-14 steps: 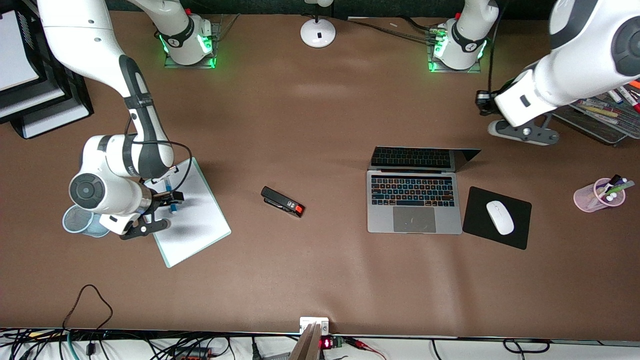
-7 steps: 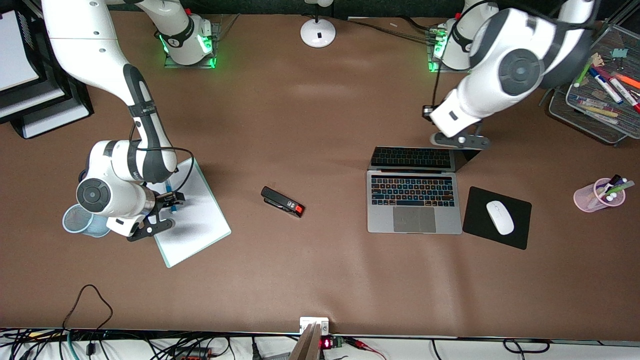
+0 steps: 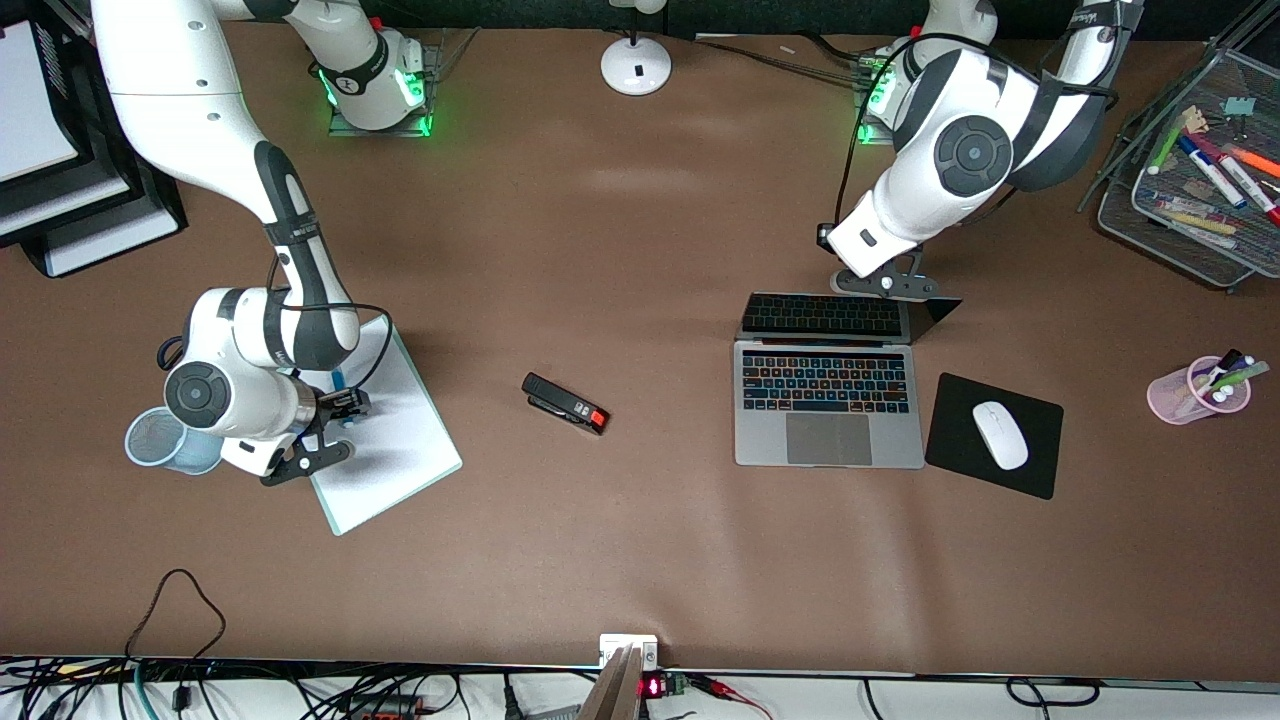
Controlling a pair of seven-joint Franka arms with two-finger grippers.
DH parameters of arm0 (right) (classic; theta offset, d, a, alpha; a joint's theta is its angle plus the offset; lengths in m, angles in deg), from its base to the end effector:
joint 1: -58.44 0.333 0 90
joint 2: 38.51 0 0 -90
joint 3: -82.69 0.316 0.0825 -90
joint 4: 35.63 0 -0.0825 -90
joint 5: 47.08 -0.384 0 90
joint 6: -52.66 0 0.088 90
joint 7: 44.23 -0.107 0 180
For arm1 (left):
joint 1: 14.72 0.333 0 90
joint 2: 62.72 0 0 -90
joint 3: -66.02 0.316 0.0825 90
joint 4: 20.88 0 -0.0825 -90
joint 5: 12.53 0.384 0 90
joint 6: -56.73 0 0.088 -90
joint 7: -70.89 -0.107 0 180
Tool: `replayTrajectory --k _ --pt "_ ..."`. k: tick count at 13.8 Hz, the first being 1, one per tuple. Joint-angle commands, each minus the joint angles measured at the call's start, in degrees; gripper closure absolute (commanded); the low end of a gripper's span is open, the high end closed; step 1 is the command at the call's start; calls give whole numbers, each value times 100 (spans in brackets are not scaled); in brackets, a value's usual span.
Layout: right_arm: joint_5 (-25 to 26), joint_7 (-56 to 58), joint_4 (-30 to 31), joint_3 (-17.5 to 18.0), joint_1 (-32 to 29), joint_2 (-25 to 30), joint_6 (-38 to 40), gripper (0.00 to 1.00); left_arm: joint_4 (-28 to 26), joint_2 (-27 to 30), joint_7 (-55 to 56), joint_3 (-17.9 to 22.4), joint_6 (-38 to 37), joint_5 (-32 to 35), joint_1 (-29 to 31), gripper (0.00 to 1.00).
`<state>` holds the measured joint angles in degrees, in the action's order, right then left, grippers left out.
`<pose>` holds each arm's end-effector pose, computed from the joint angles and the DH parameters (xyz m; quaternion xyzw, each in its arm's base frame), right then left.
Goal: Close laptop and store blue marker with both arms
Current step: 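Lower the right gripper onto the marker while the left gripper reaches the laptop lid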
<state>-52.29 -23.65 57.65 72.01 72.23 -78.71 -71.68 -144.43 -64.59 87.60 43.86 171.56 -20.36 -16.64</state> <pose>0.6715 0.0536 0.2035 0.9780 0.1936 -0.0760 0.0145 0.4722 -0.2194 0.3713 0.9932 -0.0302 -0.1081 0.0294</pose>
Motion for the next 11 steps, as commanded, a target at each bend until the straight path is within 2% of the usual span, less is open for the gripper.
replayTrajectory --k 1,3,6,7,11 --pt "-121 385 33 13 -104 -22 -38 37 -187 91 34 -61 390 357 60 100" --pt "-121 438 33 13 -105 -57 -12 40 -187 -67 43 -61 715 703 77 100" --pt "-121 430 24 13 -96 -75 -3 41 -178 -182 34 -61 1128 747 113 100" --pt "-130 377 24 13 -96 -75 -3 47 -178 -217 34 -61 1251 747 113 100" --pt "-130 350 33 13 -87 -93 6 47 -152 -471 26 -26 1866 791 156 100"
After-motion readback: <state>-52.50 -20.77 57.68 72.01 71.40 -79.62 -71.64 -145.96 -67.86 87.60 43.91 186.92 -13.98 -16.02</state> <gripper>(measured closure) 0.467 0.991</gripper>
